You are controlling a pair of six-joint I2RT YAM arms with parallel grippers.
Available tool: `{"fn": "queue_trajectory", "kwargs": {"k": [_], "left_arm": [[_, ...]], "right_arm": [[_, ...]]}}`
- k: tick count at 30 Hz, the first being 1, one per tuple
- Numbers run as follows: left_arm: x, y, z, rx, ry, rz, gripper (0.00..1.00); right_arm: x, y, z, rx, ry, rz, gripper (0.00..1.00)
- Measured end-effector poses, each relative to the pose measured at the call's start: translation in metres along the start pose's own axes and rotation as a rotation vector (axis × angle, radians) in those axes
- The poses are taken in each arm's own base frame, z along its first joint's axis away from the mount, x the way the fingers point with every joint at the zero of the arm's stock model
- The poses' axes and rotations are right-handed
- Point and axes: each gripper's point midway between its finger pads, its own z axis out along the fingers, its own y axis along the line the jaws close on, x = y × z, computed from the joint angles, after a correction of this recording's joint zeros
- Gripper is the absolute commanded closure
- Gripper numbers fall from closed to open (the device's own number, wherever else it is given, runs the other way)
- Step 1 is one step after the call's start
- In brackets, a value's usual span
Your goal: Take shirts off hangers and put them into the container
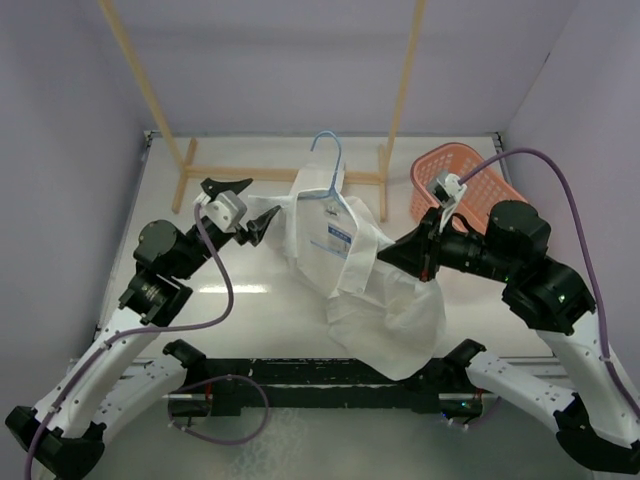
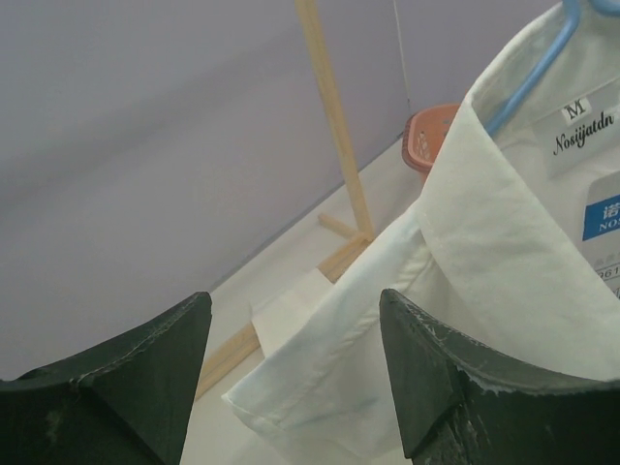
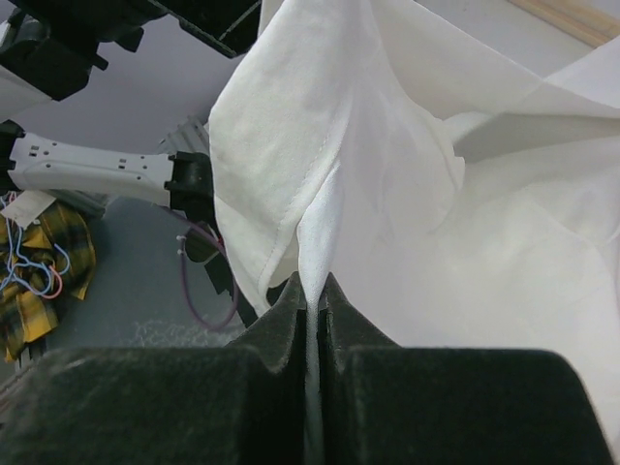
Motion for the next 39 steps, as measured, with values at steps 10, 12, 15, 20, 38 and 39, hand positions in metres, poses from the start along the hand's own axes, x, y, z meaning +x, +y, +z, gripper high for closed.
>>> {"fn": "queue_trajectory", "kwargs": {"k": [10, 12, 15, 20, 38, 39], "left_arm": [[0.009, -0.009, -0.005, 0.034, 0.014, -0.021, 0.28], [0.010, -0.009, -0.004, 0.035, 0.017, -0.021, 0.29], [0.015, -0.009, 0.000, 0.037, 0.030, -0.024, 0.32], [0.030, -0.008, 0.008, 0.030, 0.067, -0.034, 0.84], [0.040, 0.026, -0.031, -0.169, 0.131, 0.141, 1.00], [0.040, 0.029, -0.032, -0.190, 0.136, 0.140, 1.00]], "right_arm": [[-0.006, 0.002, 0.010, -0.028, -0.005, 0.008, 1.00], [-0.007, 0.005, 0.013, -0.051, -0.004, 0.016, 1.00], [-0.010, 0.012, 0.015, -0.091, -0.007, 0.029, 1.00], [-0.014, 0.021, 0.011, -0.128, -0.024, 0.047, 1.00], [-0.011, -0.012, 0.033, 0.010, -0.010, 0.071, 0.00], [-0.011, -0.017, 0.031, 0.040, -0.010, 0.067, 0.00]]}}
